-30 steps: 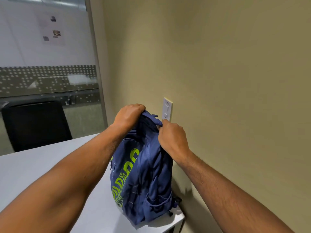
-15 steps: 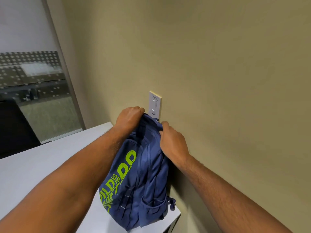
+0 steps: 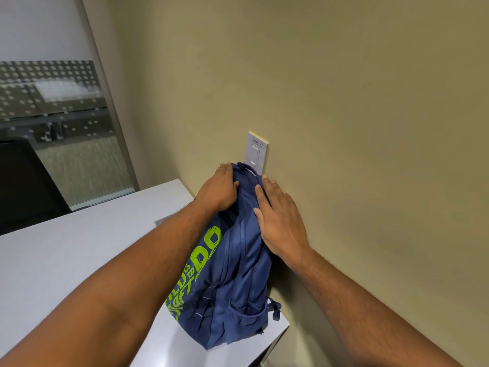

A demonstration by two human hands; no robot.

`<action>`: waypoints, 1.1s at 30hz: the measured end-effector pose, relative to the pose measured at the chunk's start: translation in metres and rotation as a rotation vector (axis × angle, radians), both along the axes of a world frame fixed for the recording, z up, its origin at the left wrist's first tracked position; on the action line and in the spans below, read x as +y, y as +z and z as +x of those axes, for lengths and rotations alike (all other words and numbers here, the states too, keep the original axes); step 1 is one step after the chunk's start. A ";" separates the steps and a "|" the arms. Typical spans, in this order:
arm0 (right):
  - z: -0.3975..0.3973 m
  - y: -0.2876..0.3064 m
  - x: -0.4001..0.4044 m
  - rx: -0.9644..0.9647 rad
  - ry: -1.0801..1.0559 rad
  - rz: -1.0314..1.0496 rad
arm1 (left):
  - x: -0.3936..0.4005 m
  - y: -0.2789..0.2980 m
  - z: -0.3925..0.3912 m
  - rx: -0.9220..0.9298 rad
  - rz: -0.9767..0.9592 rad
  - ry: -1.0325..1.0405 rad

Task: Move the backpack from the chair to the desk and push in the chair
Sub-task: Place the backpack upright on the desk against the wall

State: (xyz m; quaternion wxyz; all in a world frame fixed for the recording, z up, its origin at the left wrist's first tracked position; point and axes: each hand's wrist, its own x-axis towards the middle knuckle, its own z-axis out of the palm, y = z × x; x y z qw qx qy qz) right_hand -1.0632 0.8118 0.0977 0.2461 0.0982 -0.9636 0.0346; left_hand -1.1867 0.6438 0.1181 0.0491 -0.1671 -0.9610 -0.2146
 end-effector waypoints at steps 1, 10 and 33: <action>0.002 -0.001 -0.001 -0.006 -0.010 0.002 | -0.002 -0.003 0.004 0.006 0.016 -0.002; 0.050 -0.018 0.002 -0.026 -0.009 0.070 | -0.015 -0.019 0.081 0.054 -0.033 0.060; 0.268 -0.022 0.065 -0.109 0.123 0.024 | 0.036 -0.030 0.398 0.119 -0.306 0.288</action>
